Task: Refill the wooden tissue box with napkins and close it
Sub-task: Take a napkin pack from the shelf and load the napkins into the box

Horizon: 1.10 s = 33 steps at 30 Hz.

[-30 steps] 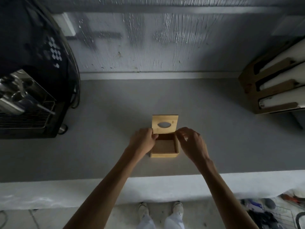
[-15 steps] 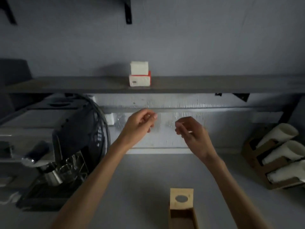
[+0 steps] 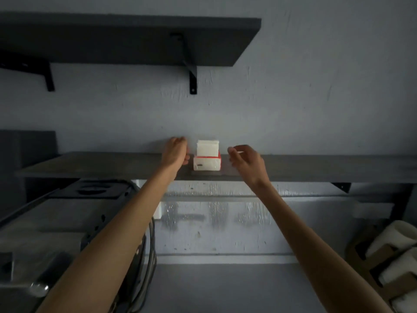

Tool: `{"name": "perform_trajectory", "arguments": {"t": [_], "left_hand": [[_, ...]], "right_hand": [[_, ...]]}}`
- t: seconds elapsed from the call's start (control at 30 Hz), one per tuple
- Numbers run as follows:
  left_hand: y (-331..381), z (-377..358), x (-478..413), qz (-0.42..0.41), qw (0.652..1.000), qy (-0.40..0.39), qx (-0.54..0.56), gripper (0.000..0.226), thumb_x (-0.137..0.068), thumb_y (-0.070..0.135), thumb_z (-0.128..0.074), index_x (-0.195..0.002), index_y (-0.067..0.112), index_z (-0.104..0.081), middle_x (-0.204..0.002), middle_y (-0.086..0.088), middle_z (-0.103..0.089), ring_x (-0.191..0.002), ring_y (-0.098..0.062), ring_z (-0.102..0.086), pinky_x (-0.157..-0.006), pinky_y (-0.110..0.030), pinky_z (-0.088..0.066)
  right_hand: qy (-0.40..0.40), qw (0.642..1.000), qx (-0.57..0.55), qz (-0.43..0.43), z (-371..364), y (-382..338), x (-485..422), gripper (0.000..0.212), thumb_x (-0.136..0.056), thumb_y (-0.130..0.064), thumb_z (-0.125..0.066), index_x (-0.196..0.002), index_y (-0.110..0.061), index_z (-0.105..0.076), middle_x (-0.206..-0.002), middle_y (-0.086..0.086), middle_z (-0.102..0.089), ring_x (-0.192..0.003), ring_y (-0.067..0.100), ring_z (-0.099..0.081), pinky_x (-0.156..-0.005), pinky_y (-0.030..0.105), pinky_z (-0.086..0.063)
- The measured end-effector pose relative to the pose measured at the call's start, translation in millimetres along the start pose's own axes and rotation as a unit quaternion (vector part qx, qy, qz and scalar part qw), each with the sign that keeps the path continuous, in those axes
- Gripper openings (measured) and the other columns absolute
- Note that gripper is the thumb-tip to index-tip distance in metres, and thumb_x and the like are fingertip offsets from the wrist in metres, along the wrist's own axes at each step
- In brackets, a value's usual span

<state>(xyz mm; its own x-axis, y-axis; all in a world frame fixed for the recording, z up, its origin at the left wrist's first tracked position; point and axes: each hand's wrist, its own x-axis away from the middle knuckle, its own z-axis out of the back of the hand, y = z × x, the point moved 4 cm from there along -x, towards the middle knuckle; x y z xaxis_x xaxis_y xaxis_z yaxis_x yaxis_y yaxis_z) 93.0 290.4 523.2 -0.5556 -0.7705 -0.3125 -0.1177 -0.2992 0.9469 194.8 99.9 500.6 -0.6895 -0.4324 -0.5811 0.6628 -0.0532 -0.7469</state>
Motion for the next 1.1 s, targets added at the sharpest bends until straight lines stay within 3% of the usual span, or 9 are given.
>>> {"name": "perform_trajectory", "arguments": {"t": [0.13, 0.23, 0.3, 0.43, 0.5, 0.6, 0.8, 0.93, 1.1], "left_hand": [[10.5, -20.5, -44.7, 0.041, 0.998, -0.042, -0.027, 0.036, -0.101, 0.038, -0.036, -0.099, 0.007, -0.054, -0.085, -0.011, -0.059, -0.063, -0.018, -0.053, -0.063, -0.031, -0.048], [10.7, -39.0, -59.7, 0.069, 0.990, -0.098, -0.079, 0.052, -0.100, 0.046, -0.031, -0.122, 0.003, -0.051, -0.118, -0.016, -0.058, -0.093, -0.026, -0.061, -0.087, -0.040, -0.053], [7.6, -46.5, -64.6, 0.097, 0.983, -0.119, -0.101, 0.054, -0.100, 0.046, -0.029, -0.130, 0.004, -0.047, -0.121, -0.016, -0.057, -0.106, -0.030, -0.060, -0.097, -0.045, -0.051], [0.4, -49.0, -67.5, 0.147, 0.971, -0.137, -0.133, 0.041, -0.099, 0.041, -0.036, -0.117, 0.007, -0.051, -0.109, -0.017, -0.064, -0.095, -0.027, -0.065, -0.088, -0.039, -0.058], [-3.7, -49.8, -68.8, 0.151, 0.968, -0.144, -0.138, 0.034, -0.098, 0.032, -0.039, -0.117, 0.006, -0.052, -0.112, -0.017, -0.064, -0.093, -0.027, -0.064, -0.088, -0.038, -0.058], [-7.1, -52.1, -71.9, 0.143, 0.970, -0.140, -0.135, 0.031, -0.097, 0.022, -0.044, -0.119, 0.004, -0.055, -0.114, -0.017, -0.065, -0.095, -0.028, -0.064, -0.088, -0.038, -0.056], [-11.1, -50.3, -73.2, 0.140, 0.974, -0.126, -0.127, 0.029, -0.097, 0.022, -0.046, -0.118, 0.004, -0.055, -0.118, -0.019, -0.064, -0.105, -0.029, -0.064, -0.085, -0.034, -0.057], [-9.6, -46.6, -67.4, 0.139, 0.977, -0.129, -0.097, 0.030, -0.096, 0.018, -0.042, -0.118, 0.002, -0.055, -0.117, -0.020, -0.066, -0.103, -0.029, -0.065, -0.074, -0.032, -0.056], [-7.3, -41.7, -59.7, 0.128, 0.980, -0.127, -0.082, 0.030, -0.092, 0.014, -0.043, -0.113, 0.000, -0.059, -0.112, -0.022, -0.068, -0.088, -0.026, -0.064, -0.060, -0.027, -0.051]], "right_hand": [[-0.001, 0.995, -0.005, -0.095, -22.3, 0.7, -59.8, 0.054, -0.098, -0.049, -0.044, -0.113, -0.001, -0.063, -0.107, 0.019, -0.071, -0.100, 0.035, -0.067, -0.093, 0.053, -0.052], [-0.024, 0.982, -0.049, -0.180, -39.5, 6.6, -92.0, 0.058, -0.100, -0.047, -0.039, -0.104, 0.005, -0.066, -0.101, 0.023, -0.070, -0.096, 0.037, -0.067, -0.097, 0.054, -0.050], [-0.051, 0.968, -0.060, -0.237, -48.9, 12.7, -102.0, 0.061, -0.100, -0.048, -0.034, -0.110, 0.005, -0.062, -0.109, 0.025, -0.068, -0.102, 0.037, -0.066, -0.100, 0.052, -0.049], [-0.079, 0.932, -0.111, -0.337, -54.3, 22.9, -105.7, 0.054, -0.100, -0.040, -0.033, -0.123, 0.004, -0.052, -0.116, 0.022, -0.064, -0.091, 0.028, -0.062, -0.095, 0.040, -0.052], [-0.084, 0.920, -0.113, -0.367, -52.1, 24.0, -107.0, 0.050, -0.098, -0.038, -0.039, -0.122, 0.003, -0.053, -0.105, 0.018, -0.066, -0.077, 0.024, -0.063, -0.083, 0.034, -0.055], [-0.094, 0.913, -0.103, -0.383, -50.8, 22.0, -113.2, 0.054, -0.093, -0.046, -0.049, -0.119, 0.000, -0.056, -0.114, 0.016, -0.068, -0.064, 0.021, -0.063, -0.062, 0.026, -0.051], [-0.112, 0.903, -0.110, -0.401, -55.4, 20.7, -122.7, 0.072, -0.077, -0.064, -0.063, -0.111, -0.001, -0.056, -0.093, 0.013, -0.069, -0.073, 0.020, -0.066, -0.077, 0.028, -0.055], [-0.130, 0.906, -0.145, -0.376, -66.1, 15.4, -118.0, 0.048, -0.082, -0.041, -0.072, -0.110, -0.006, -0.054, -0.089, 0.009, -0.065, -0.079, 0.023, -0.064, -0.070, 0.031, -0.056], [-0.145, 0.907, -0.205, -0.339, -65.1, 8.0, -110.3, 0.033, -0.083, -0.012, -0.072, -0.111, -0.004, -0.057, -0.105, 0.015, -0.064, -0.095, 0.028, -0.065, -0.086, 0.038, -0.058]]}}
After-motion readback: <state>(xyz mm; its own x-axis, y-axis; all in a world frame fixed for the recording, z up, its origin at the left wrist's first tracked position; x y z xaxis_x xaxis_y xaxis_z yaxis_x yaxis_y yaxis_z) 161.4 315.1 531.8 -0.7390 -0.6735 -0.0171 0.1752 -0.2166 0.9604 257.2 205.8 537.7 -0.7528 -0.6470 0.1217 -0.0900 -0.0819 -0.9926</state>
